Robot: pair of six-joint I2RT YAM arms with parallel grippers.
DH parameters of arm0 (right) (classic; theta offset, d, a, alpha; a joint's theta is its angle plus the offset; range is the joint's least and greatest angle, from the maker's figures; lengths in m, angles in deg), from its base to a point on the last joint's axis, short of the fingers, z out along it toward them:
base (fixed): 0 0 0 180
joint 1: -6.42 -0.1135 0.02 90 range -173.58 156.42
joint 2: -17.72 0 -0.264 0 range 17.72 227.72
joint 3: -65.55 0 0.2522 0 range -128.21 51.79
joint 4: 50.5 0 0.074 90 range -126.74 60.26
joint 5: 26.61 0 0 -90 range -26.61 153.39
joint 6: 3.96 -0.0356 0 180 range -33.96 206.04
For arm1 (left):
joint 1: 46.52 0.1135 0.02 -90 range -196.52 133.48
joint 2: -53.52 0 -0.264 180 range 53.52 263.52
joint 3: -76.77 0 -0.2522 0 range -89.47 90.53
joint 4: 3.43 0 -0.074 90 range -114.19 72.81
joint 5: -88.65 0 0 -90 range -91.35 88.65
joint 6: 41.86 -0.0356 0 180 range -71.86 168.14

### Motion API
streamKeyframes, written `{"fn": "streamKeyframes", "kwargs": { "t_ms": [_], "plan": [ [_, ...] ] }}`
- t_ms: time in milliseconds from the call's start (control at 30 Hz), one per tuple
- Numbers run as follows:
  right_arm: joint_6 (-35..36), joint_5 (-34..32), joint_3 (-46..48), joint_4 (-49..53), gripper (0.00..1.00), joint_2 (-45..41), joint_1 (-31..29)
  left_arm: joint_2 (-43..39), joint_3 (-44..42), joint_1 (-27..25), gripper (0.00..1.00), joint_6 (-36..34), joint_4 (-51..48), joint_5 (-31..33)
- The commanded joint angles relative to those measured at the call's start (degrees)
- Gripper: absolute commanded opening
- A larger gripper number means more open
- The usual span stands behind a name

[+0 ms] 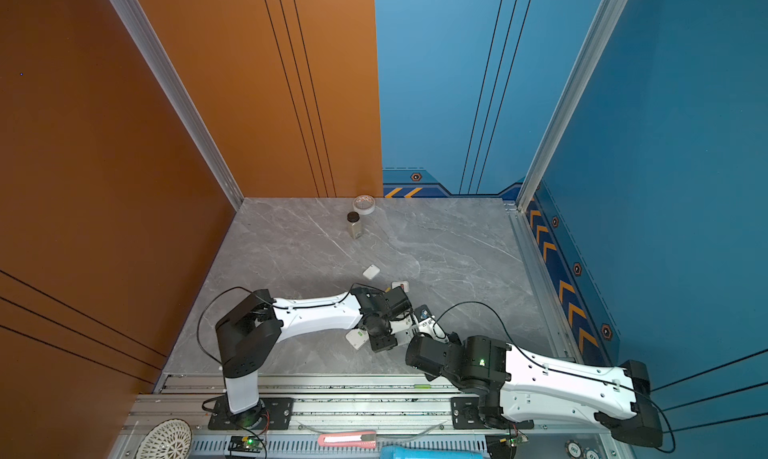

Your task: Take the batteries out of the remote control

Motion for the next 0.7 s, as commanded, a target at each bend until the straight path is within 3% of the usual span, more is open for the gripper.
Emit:
{"fn": "streamKeyframes", "kwargs": {
  "t_ms": [0,667],
  "plan": [
    [-0.7,-1.7,1.1,-1.9,0.0,0.3,-0.3,2.5,-3.5,0.4,0.06,-1.2,-4.5,-0.6],
    [0.1,-1.6,3.3,-3.8,0.0,1.7,-0.1,2.8,-4.4,0.9,0.04,-3.0,-4.6,-2.7]
  ]
}}
